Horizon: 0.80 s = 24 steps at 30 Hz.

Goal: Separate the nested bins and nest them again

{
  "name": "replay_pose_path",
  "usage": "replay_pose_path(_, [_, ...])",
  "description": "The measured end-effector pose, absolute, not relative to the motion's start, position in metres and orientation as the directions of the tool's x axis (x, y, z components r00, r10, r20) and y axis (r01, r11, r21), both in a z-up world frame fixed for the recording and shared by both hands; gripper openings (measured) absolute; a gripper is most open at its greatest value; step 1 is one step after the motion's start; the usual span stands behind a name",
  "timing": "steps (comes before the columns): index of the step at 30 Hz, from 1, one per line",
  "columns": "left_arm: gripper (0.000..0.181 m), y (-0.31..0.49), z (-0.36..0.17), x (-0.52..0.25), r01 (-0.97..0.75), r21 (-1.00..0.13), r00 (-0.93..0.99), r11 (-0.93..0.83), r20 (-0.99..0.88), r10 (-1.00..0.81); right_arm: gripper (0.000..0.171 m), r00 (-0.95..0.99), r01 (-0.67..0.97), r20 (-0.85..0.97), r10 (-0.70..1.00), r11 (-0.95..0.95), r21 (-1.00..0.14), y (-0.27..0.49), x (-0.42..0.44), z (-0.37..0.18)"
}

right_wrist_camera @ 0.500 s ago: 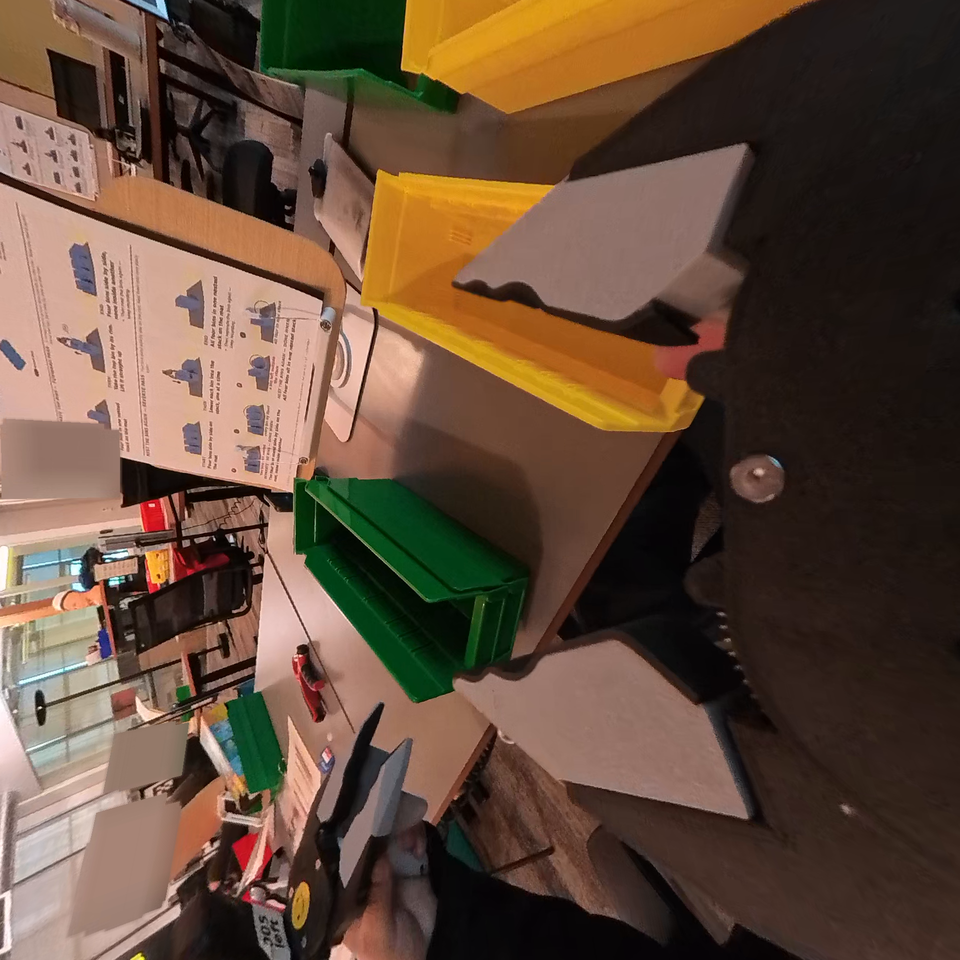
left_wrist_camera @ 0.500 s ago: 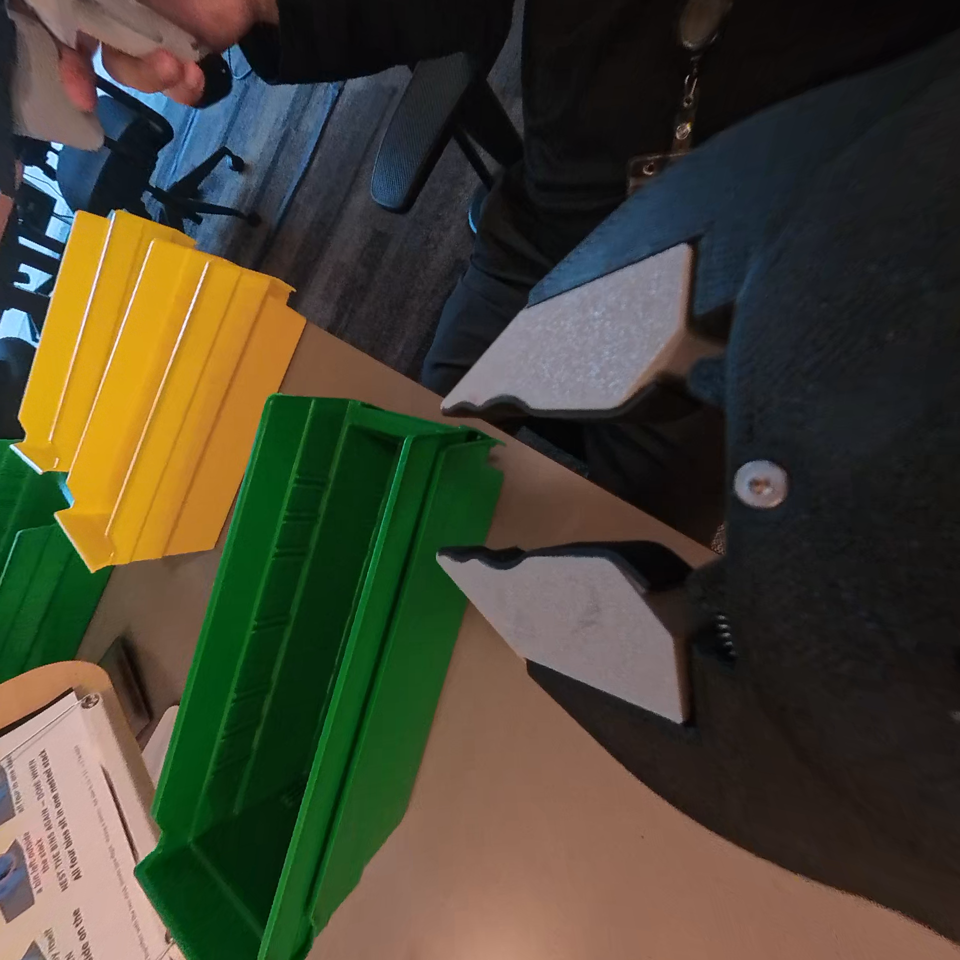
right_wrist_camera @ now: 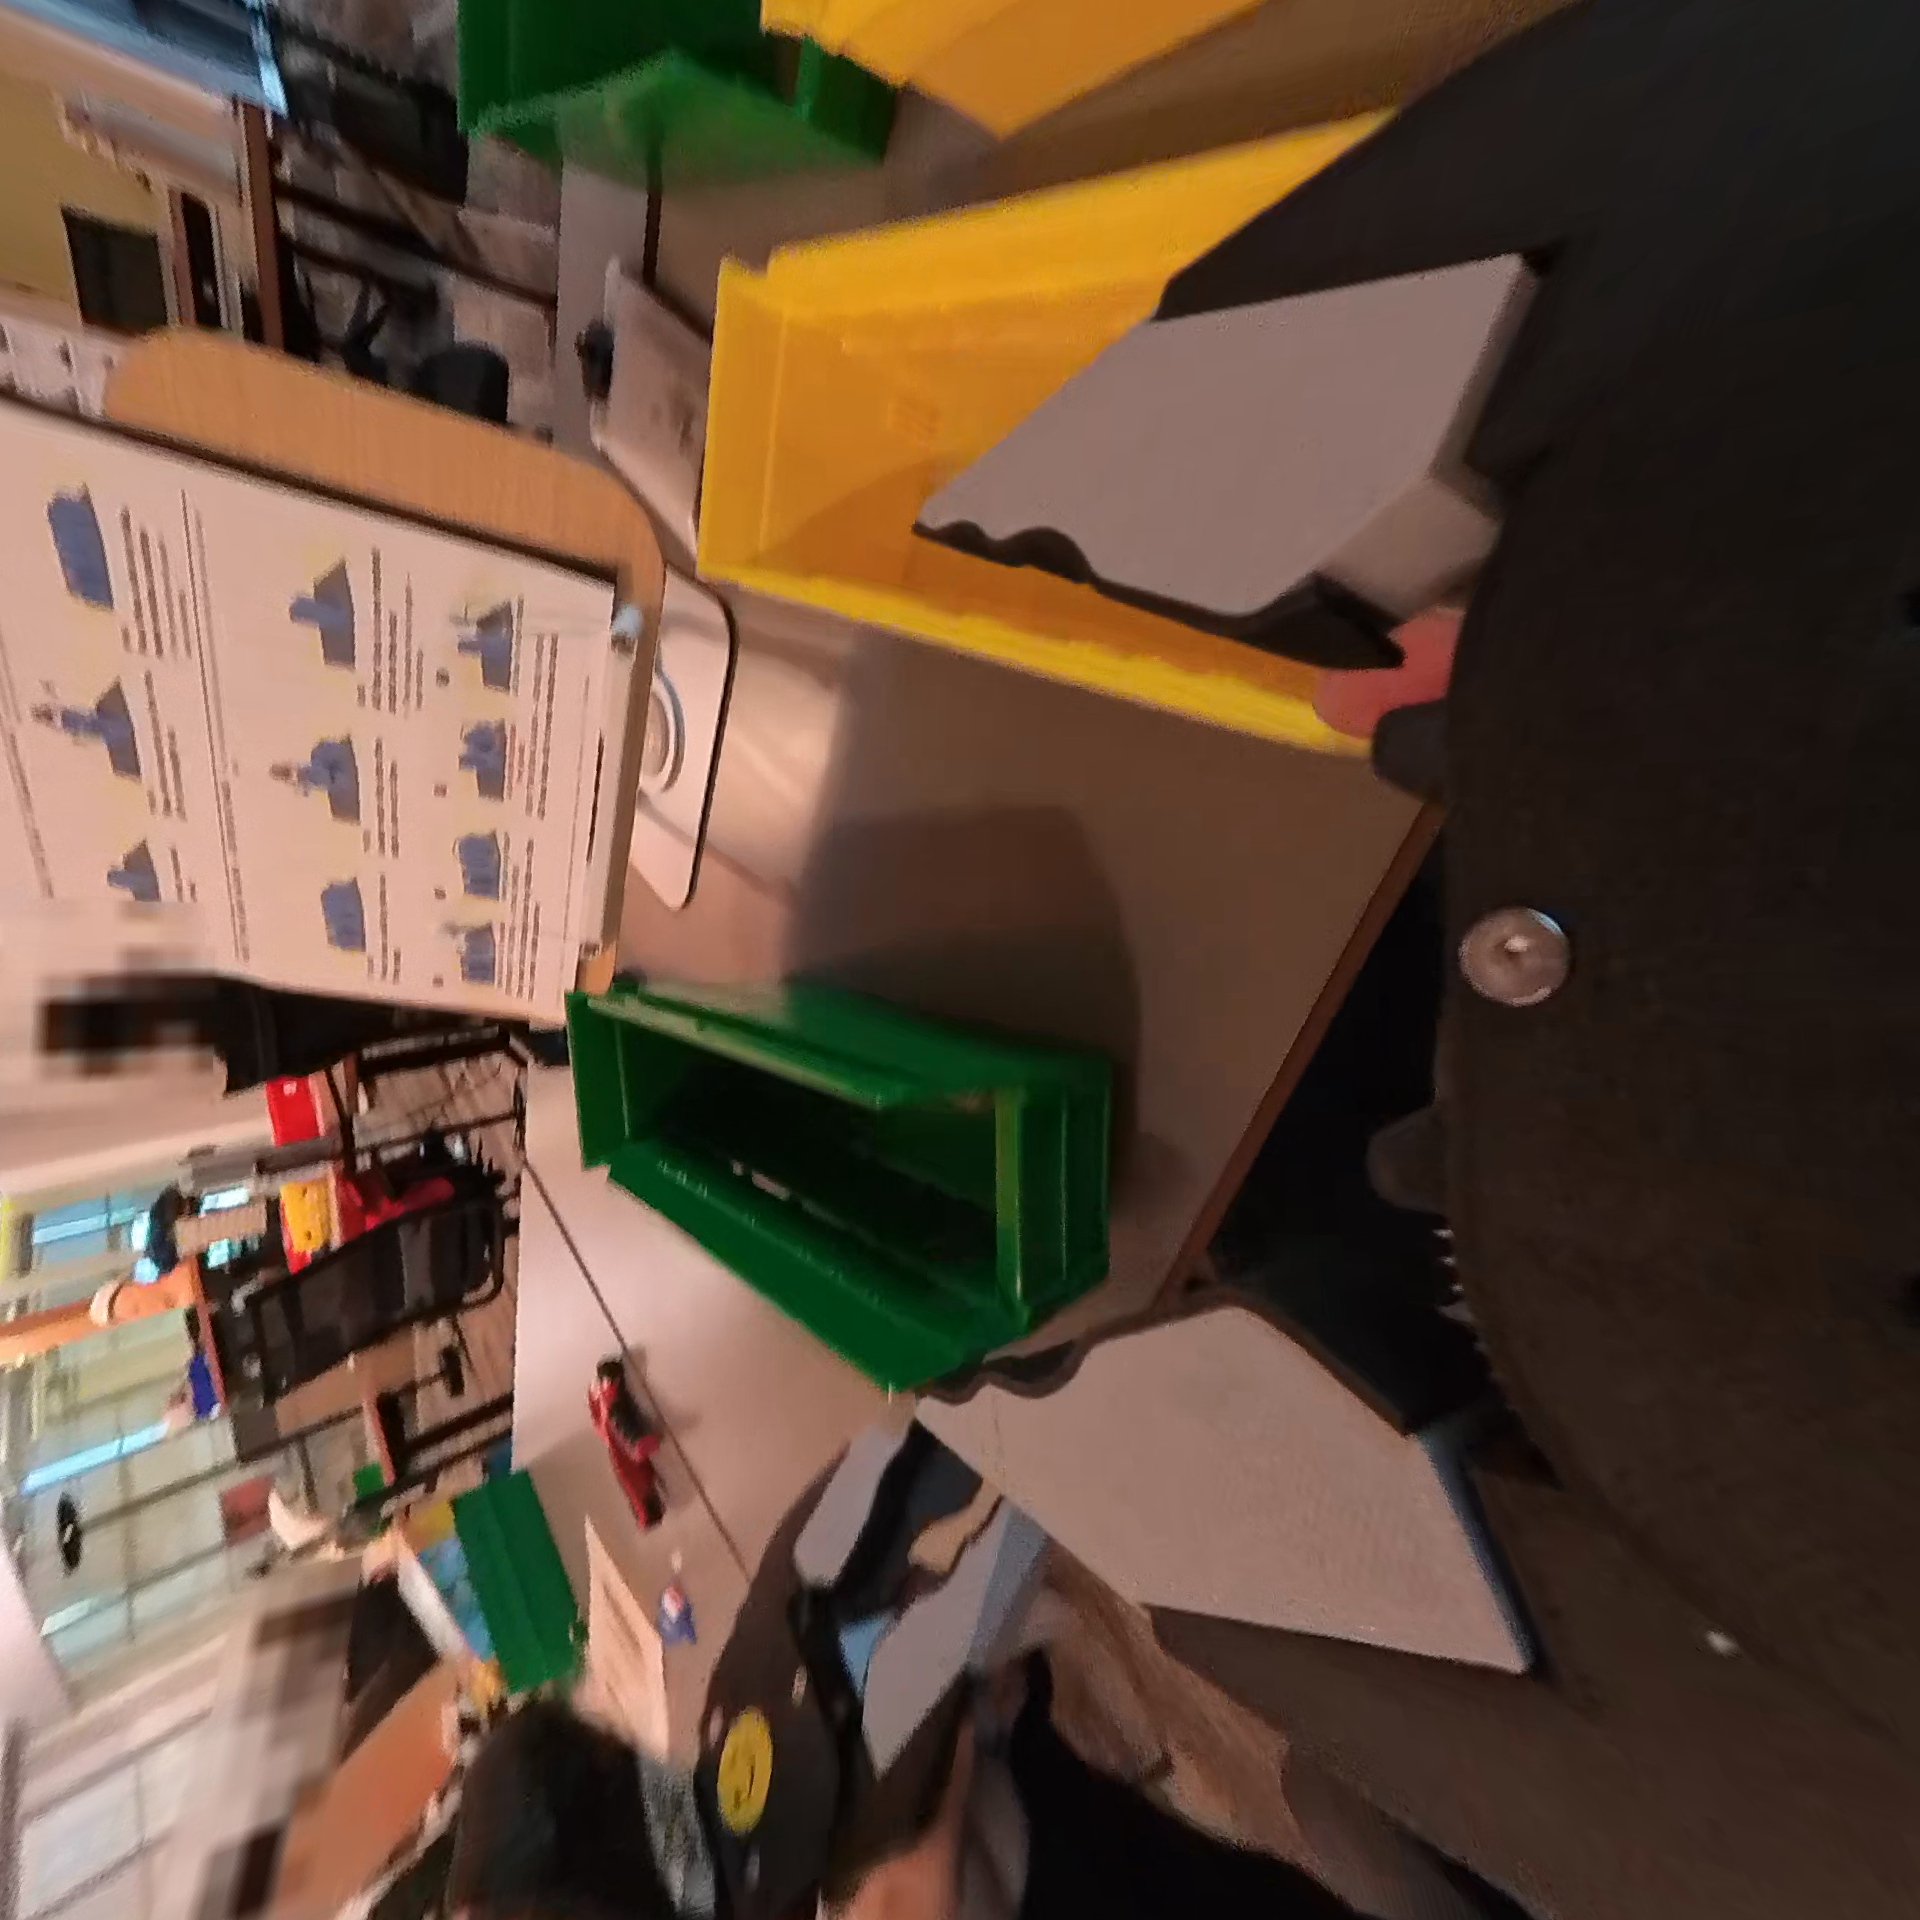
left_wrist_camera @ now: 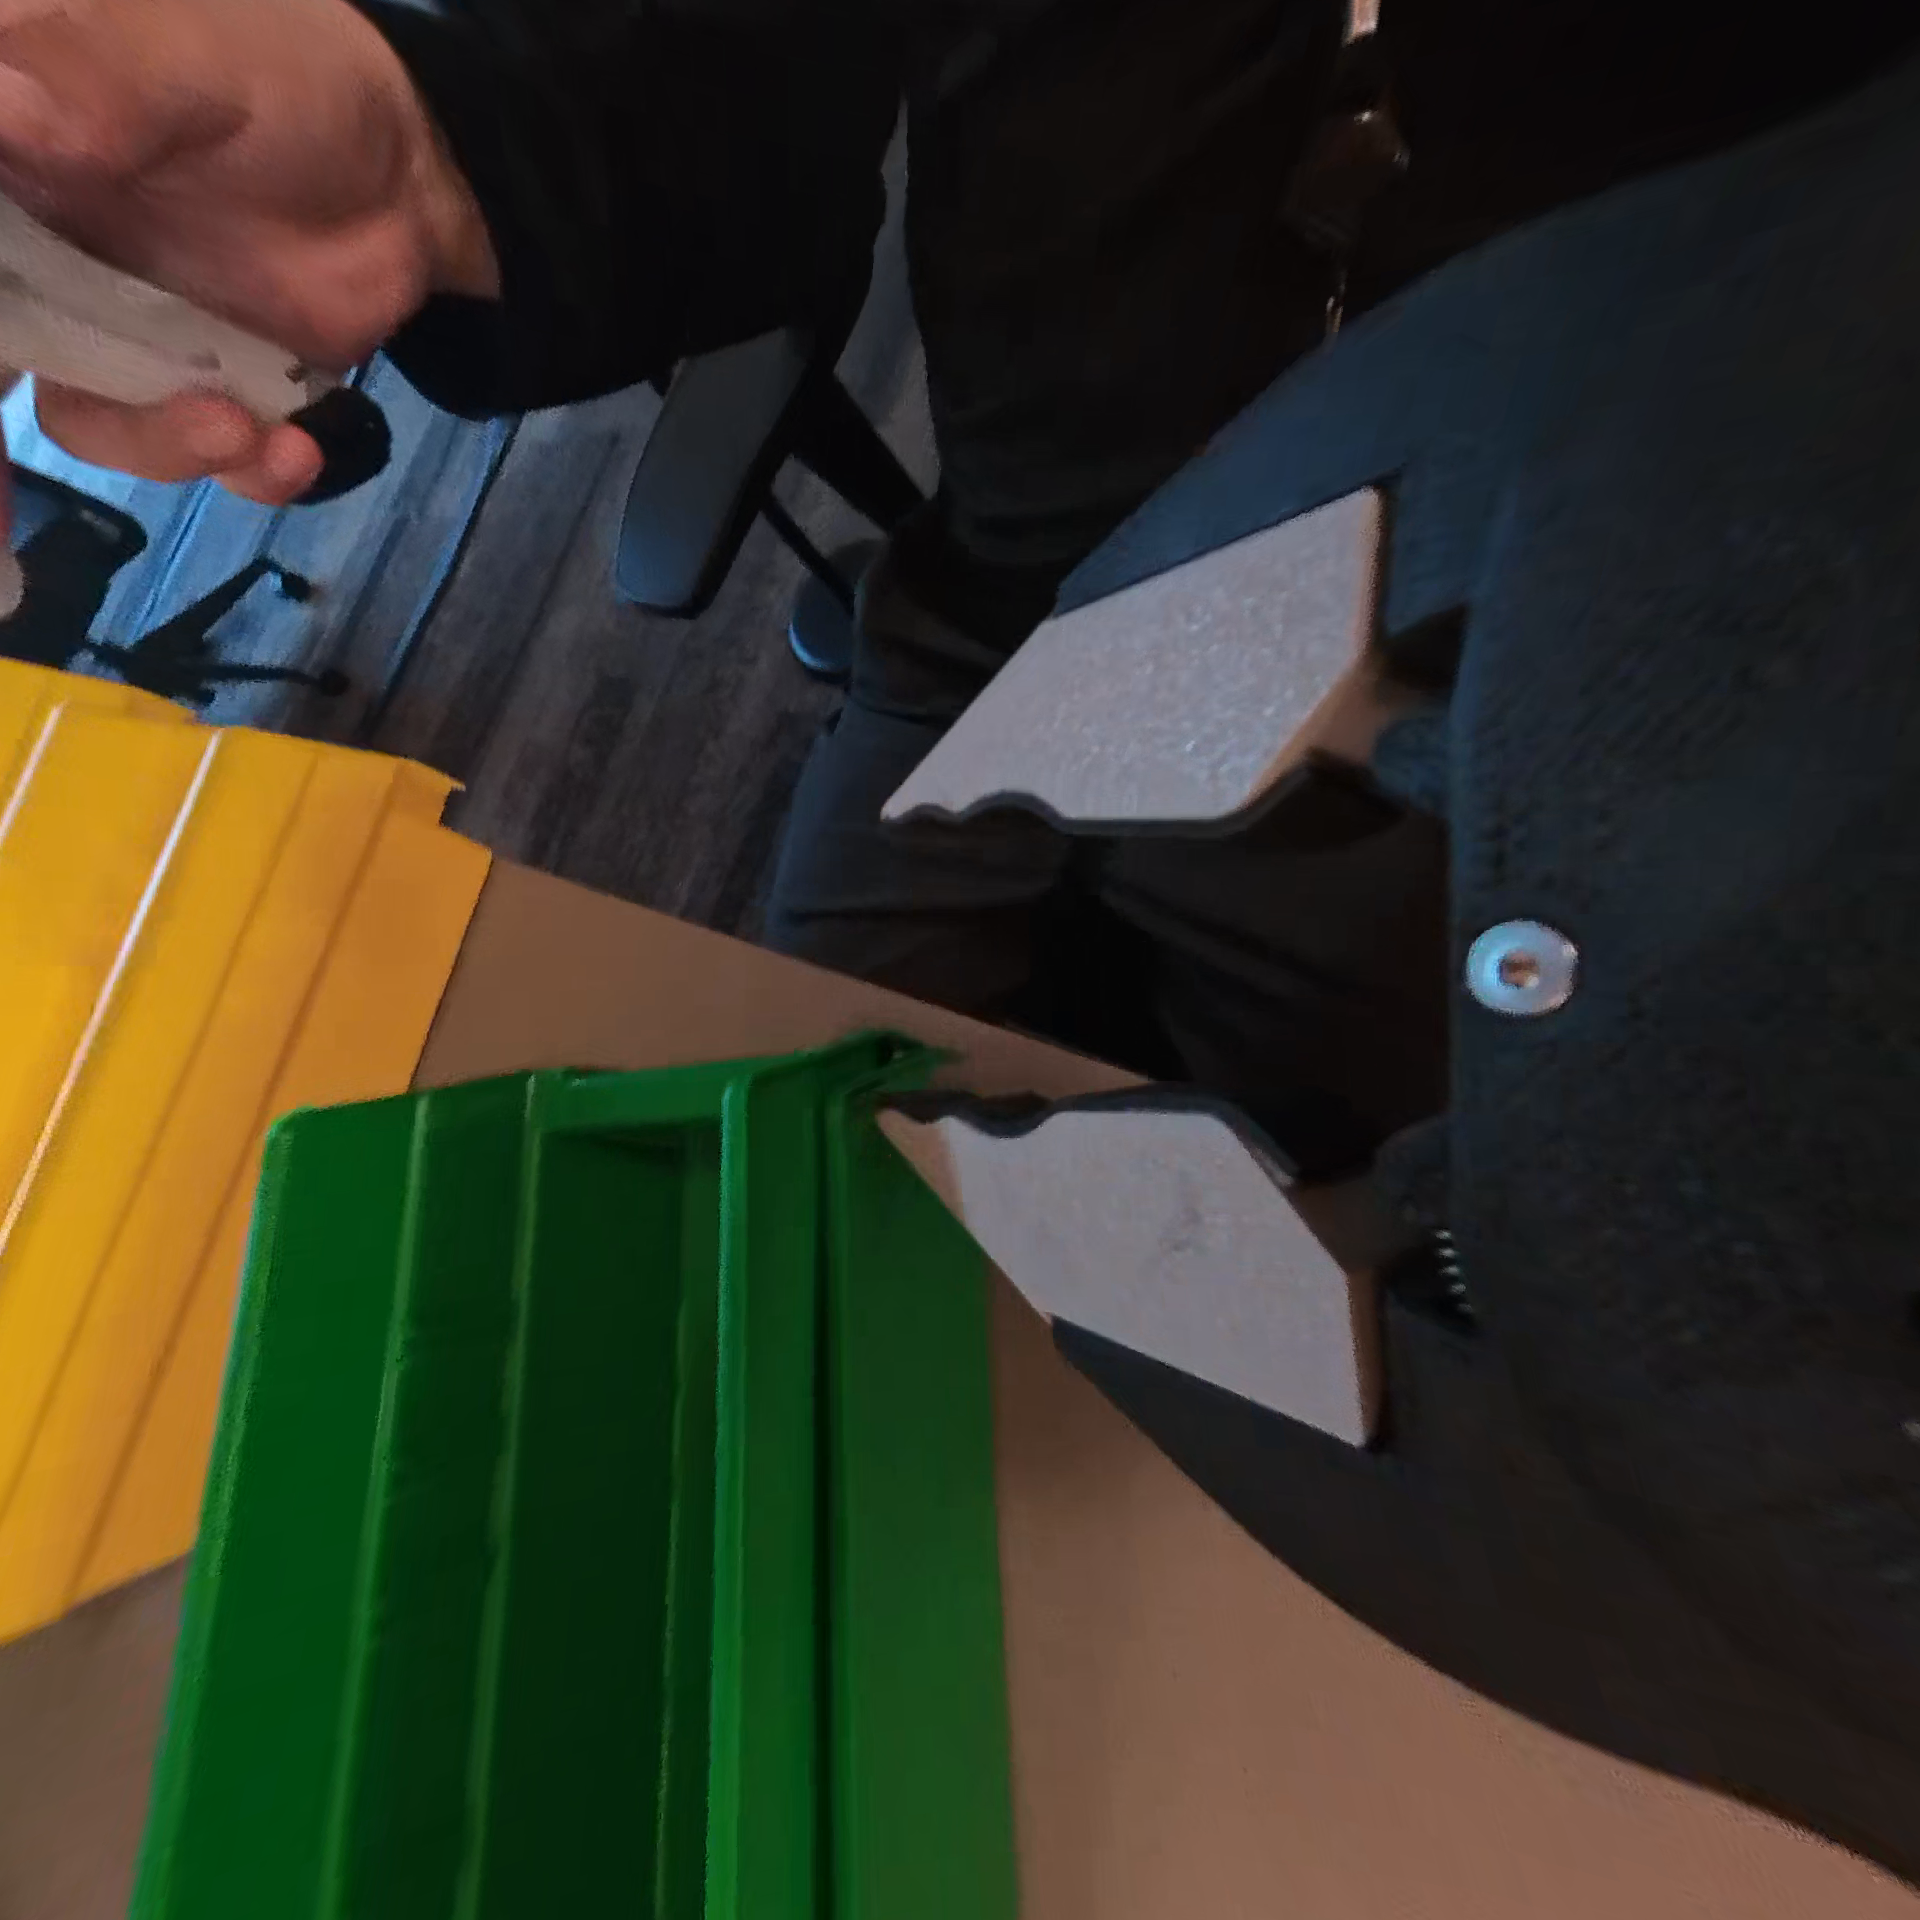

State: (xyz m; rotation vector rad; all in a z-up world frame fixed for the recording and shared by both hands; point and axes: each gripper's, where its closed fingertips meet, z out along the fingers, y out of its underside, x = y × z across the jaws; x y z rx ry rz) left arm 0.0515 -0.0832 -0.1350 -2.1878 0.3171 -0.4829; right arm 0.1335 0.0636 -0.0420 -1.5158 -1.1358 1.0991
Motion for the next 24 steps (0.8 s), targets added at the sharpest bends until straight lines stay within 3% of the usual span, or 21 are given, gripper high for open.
replay_pose_path(6, [0.050,-0.078,-0.154,0.048,-0.095,-0.757,0.904,-0.646,0.207,-0.375,0.150,0.030,0.228,-0.124,0.992,-0.128,-0.965,0.019,0.095,-0.048])
replay_pose_path(13, [0.050,-0.094,-0.130,-0.020,0.044,-0.802,0.974,-0.596,0.168,-0.154,0.155,-0.082,0.451,-0.163,0.983,-0.109,-0.886,-0.008,0.005,-0.045])
replay_pose_path(19, [0.053,-0.105,-0.125,-0.033,0.077,-0.816,0.979,-0.573,0.171,-0.113,0.144,-0.065,0.734,-0.169,0.983,-0.068,-0.676,-0.008,-0.070,-0.082])
replay_pose_path(24, [0.054,-0.108,-0.121,-0.040,0.114,-0.827,0.975,-0.551,0.201,-0.099,0.128,-0.040,0.867,-0.030,0.999,0.020,-0.497,0.008,-0.086,-0.124])
